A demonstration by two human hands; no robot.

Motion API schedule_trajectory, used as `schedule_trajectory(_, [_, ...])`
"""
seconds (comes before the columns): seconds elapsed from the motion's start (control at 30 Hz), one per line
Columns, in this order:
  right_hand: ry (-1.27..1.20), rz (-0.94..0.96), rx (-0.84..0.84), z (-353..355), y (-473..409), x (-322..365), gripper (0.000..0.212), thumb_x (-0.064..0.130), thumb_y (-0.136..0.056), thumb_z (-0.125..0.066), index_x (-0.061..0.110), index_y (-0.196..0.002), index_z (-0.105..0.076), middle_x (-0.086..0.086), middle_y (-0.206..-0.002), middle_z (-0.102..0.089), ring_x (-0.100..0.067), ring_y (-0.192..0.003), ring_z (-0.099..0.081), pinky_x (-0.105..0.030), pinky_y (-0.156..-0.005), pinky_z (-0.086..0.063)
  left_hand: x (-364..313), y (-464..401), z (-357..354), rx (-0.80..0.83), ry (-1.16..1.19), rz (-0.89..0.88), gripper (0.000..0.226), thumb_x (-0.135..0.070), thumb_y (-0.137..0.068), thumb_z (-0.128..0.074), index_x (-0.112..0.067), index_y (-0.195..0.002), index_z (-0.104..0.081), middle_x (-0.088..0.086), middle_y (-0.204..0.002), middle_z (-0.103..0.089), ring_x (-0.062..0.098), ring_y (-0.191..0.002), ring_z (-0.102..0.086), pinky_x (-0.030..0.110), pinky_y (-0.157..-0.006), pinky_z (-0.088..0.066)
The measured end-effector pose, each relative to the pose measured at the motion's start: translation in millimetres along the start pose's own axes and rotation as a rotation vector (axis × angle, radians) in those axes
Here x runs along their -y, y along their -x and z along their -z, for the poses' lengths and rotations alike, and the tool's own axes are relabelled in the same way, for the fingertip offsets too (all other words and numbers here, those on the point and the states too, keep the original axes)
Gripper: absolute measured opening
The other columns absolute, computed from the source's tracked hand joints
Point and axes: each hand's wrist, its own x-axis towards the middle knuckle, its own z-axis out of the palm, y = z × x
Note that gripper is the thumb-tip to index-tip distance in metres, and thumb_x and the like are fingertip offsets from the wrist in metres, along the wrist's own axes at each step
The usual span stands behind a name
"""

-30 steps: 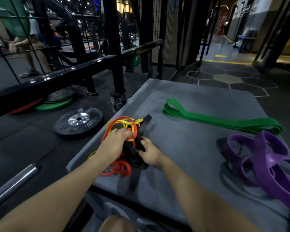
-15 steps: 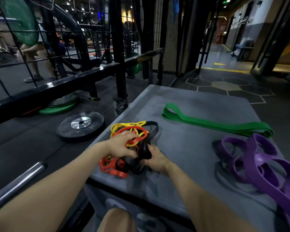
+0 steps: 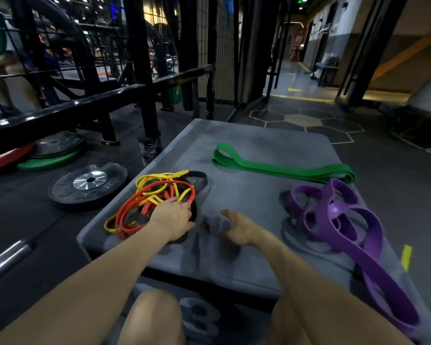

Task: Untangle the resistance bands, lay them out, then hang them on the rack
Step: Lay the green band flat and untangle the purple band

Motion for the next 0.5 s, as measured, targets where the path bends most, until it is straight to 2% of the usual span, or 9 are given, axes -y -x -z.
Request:
schedule_trajectory(0.07, [0.018, -0.012, -0.028, 6, 3, -8, 0.055, 0.012, -0.091, -0.055, -0.001, -0.14, -0.034, -0.013, -0.144, -0.039, -0.026, -0.133, -0.038, -0.019, -0.098, -0.028, 3, 2, 7, 0.013, -0.04, 0.027, 0.044, -0.043, -0.097, -0.032, -0.017, -0.125, -0.056, 0.0, -0.135, -0.047, 0.019, -0.126, -0.044, 0.032, -0.111, -0.021])
schedule_trajectory(0.13, [0.02, -0.017, -0.064, 12, 7, -12, 0.062, 0.016, -0.091, -0.056, 0.004, -0.145, -0.027, -0.011, -0.151, -0.029, -0.023, -0.137, -0.033, -0.019, -0.105, -0.025, 1, 4, 16, 0.006, -0.022, 0.074, 0.043, -0.043, -0.097, -0.034, -0.018, -0.123, -0.057, 0.001, -0.134, -0.047, 0.022, -0.125, -0.044, 0.034, -0.108, -0.026])
schedule_trajectory(0.3, [0.07, -0.015, -0.179, 36, 31, -21, 0.061, 0.018, -0.09, -0.057, 0.01, -0.145, -0.03, -0.012, -0.15, -0.031, -0.024, -0.136, -0.035, -0.022, -0.107, -0.024, -31, -3, 38, -0.223, 0.115, 0.084, 0.036, -0.044, -0.091, -0.043, -0.027, -0.117, -0.06, -0.003, -0.135, -0.045, 0.022, -0.127, -0.037, 0.037, -0.109, -0.021])
schedule_trajectory(0.4, [0.131, -0.034, -0.309, 59, 53, -37, 0.054, 0.015, -0.087, -0.058, 0.009, -0.139, -0.041, -0.015, -0.139, -0.043, -0.028, -0.127, -0.045, -0.027, -0.104, -0.032, -66, -15, 56, -0.245, 0.18, 0.013, 0.037, -0.042, -0.092, -0.044, -0.025, -0.122, -0.056, -0.002, -0.136, -0.044, 0.021, -0.129, -0.036, 0.035, -0.11, -0.019])
schedule_trajectory(0.5, [0.162, -0.067, -0.41, 81, 75, -60, 0.042, 0.009, -0.082, -0.055, 0.004, -0.123, -0.052, -0.015, -0.115, -0.053, -0.029, -0.106, -0.053, -0.029, -0.089, -0.04, -105, -27, 72, -0.255, 0.304, -0.051, 0.039, -0.041, -0.093, -0.046, -0.024, -0.127, -0.053, -0.001, -0.134, -0.045, 0.02, -0.127, -0.038, 0.033, -0.105, -0.026])
